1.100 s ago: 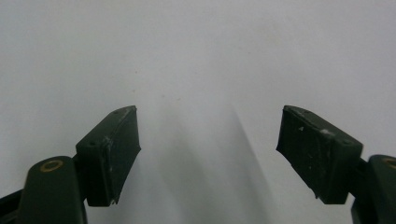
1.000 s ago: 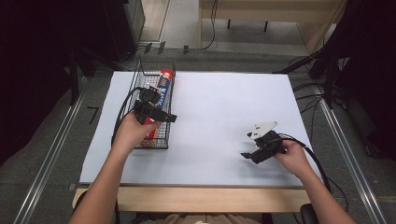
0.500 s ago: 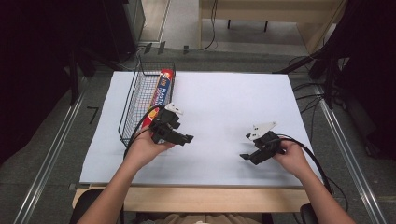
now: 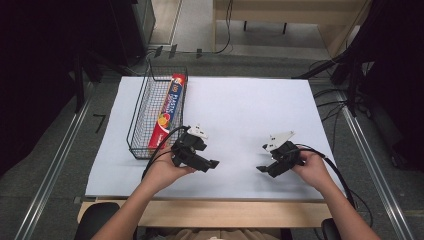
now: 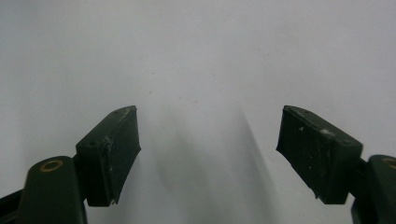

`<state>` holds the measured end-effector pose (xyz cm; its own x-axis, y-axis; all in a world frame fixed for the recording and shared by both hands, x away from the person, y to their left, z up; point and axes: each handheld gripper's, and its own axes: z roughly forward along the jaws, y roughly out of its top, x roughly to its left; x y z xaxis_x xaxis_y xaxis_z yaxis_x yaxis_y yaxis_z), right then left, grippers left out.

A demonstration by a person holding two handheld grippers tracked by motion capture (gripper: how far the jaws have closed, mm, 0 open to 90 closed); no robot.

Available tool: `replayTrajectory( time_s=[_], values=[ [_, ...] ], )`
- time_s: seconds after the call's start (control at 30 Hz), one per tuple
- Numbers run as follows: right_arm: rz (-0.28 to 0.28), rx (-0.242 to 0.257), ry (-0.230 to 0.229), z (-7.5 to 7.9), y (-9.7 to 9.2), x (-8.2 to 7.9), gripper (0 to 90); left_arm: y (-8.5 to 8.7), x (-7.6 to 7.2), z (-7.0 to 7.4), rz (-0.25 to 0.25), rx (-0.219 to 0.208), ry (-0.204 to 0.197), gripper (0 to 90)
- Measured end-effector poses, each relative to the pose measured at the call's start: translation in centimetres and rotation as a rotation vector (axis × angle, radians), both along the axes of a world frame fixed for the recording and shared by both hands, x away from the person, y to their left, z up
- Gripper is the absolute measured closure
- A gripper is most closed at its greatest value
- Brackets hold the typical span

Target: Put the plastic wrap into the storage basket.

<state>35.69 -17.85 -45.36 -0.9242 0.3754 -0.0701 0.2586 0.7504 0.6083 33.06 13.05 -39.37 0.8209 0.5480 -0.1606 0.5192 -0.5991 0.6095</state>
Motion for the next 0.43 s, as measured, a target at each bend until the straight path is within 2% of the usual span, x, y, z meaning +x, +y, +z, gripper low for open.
replayTrajectory(
  time_s=[0.1, 0.37, 0.43],
  values=[
    [0.007, -0.008, 0.000, -0.1, 0.0, 0.0, 22.0, -0.5, -0.6, -0.5, -0.040, -0.021, -0.010, 25.0],
    [0.014, -0.012, 0.004, -0.2, 0.1, 0.0, 22.1, -1.7, -0.7, -2.4, -0.064, 0.036, 0.013, 23.7],
    [0.016, -0.013, 0.008, -0.2, 0.1, 0.0, 22.1, -1.9, -0.6, -3.1, -0.058, 0.030, 0.015, 23.8]
  ],
)
